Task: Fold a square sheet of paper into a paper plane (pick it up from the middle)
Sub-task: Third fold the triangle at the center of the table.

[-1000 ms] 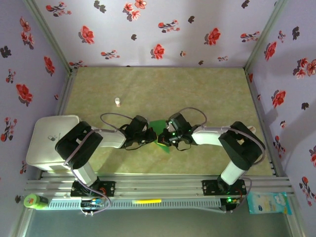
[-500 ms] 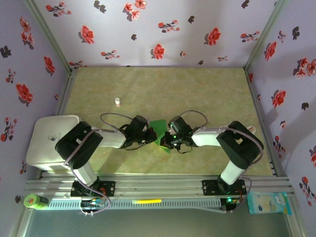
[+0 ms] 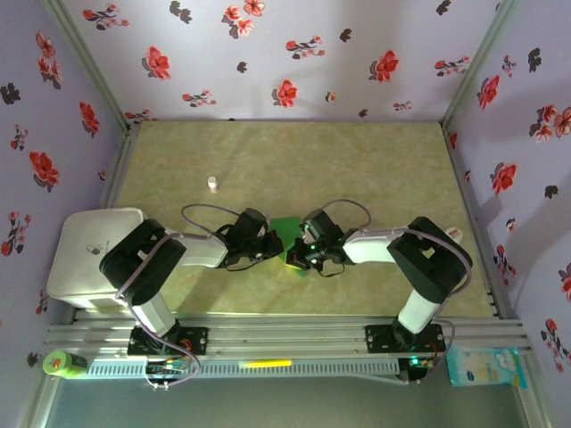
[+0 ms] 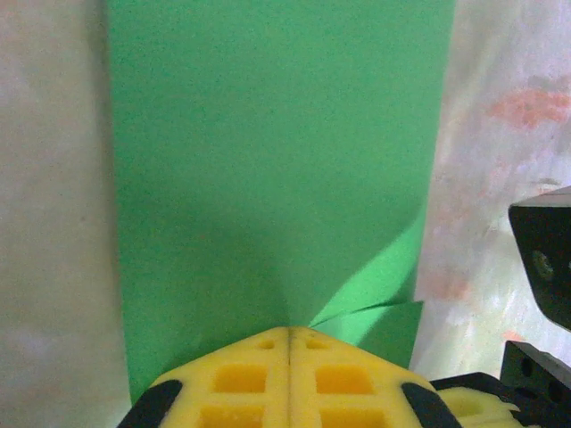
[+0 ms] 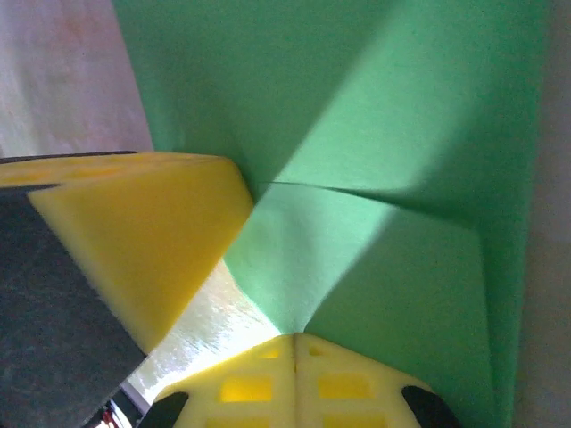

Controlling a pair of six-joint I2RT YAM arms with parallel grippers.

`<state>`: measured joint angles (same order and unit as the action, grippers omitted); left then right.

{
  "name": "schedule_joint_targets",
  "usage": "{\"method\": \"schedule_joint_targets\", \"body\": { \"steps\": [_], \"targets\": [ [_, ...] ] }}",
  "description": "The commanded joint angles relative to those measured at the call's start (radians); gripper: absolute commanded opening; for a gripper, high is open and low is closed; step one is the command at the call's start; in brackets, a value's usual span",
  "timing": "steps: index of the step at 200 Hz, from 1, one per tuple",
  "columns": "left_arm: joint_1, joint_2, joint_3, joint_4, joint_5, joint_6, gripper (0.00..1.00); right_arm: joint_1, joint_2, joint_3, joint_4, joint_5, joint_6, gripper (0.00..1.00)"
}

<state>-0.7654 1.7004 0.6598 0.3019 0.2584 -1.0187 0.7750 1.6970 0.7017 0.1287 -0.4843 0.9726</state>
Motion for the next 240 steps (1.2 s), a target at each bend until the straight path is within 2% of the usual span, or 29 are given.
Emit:
{"method": "schedule_joint_targets", "body": {
  "steps": [1,42,92,109,169,208,240],
  "targets": [
    [0.008,0.021,-0.027,-0.089,-0.022,0.004,0.00,0.018,0.015,0.035,0.016,0.013,0.009,0.00],
    [0.007,0.018,-0.027,-0.093,-0.024,0.004,0.00,0.019,-0.015,0.022,-0.062,0.063,-0.015,0.00],
    [0.010,0.002,-0.028,-0.104,-0.031,0.005,0.00,0.018,-0.055,-0.095,-0.022,0.066,0.006,0.00],
    [0.011,-0.021,-0.044,-0.103,-0.064,-0.007,0.00,0.017,-0.094,-0.153,0.035,0.056,0.035,0.00],
    [0.014,-0.036,-0.070,-0.083,-0.074,-0.026,0.00,-0.012,-0.277,-0.326,-0.006,0.082,0.039,0.00],
    [0.013,-0.021,-0.071,-0.059,-0.066,-0.034,0.00,-0.021,-0.419,-0.273,-0.100,0.093,0.000,0.00],
    [0.014,-0.005,-0.047,-0.077,-0.064,-0.018,0.00,-0.045,-0.346,-0.162,-0.133,0.083,-0.053,0.00]
  ]
}}
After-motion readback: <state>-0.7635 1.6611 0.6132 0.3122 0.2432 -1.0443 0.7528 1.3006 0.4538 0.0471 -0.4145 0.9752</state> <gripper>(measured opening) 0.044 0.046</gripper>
